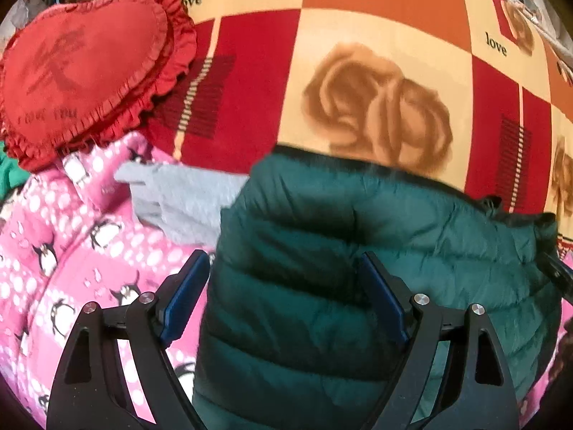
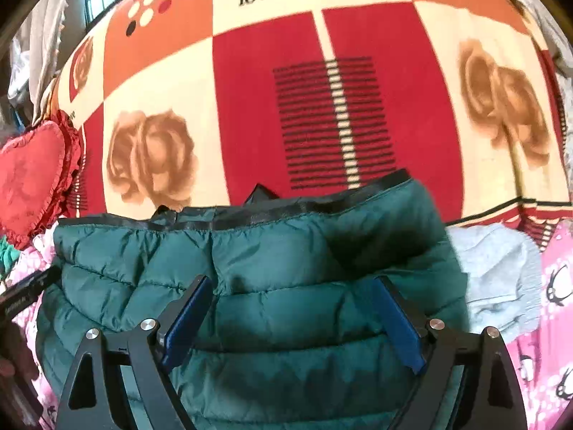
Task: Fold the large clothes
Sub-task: 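Open both grippers and press the folded jacket flat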
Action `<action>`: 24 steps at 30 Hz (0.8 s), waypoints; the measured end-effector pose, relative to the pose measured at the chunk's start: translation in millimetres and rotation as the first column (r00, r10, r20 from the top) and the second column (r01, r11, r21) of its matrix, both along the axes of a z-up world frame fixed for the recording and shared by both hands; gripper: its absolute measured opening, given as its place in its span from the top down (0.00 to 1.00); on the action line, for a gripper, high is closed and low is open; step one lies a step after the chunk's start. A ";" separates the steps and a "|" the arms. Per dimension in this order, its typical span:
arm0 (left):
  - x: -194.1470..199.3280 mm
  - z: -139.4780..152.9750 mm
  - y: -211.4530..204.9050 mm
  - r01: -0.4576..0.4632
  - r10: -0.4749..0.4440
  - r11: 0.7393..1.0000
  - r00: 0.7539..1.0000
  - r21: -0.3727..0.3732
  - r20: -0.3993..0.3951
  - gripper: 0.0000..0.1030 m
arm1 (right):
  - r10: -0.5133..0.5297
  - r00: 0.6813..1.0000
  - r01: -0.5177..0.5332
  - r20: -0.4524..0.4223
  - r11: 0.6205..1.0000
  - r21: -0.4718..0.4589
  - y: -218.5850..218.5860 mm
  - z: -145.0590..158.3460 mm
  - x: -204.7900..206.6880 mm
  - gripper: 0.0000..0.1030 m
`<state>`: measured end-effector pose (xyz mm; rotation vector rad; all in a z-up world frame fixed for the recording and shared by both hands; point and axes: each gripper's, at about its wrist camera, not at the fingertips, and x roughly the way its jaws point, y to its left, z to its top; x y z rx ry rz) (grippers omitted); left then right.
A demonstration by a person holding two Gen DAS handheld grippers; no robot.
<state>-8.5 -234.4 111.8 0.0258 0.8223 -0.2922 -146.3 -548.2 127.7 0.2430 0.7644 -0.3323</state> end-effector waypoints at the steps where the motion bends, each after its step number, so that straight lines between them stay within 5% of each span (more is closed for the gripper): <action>1: 2.8 0.9 -0.2 -0.004 0.004 1.000 1.000 0.000 -0.002 0.17 | -0.007 1.000 0.007 0.002 1.000 0.000 -2.0 1.4 -0.9 0.14; 13: 37.1 -26.7 -9.1 -0.024 0.027 0.999 0.997 0.037 -0.075 0.17 | -0.051 0.996 0.048 -0.080 0.998 -0.042 -22.8 -44.1 39.7 0.06; 17: 36.5 -30.0 -11.8 -0.023 0.027 0.998 0.998 0.058 -0.063 0.17 | -0.045 0.996 0.043 -0.074 0.998 -0.035 -18.6 -30.4 32.2 0.06; 24: 35.8 -30.7 -9.8 -0.023 0.026 0.999 0.998 0.048 -0.060 0.17 | 0.034 0.999 -0.033 0.039 0.999 -0.028 18.6 9.0 -40.2 0.06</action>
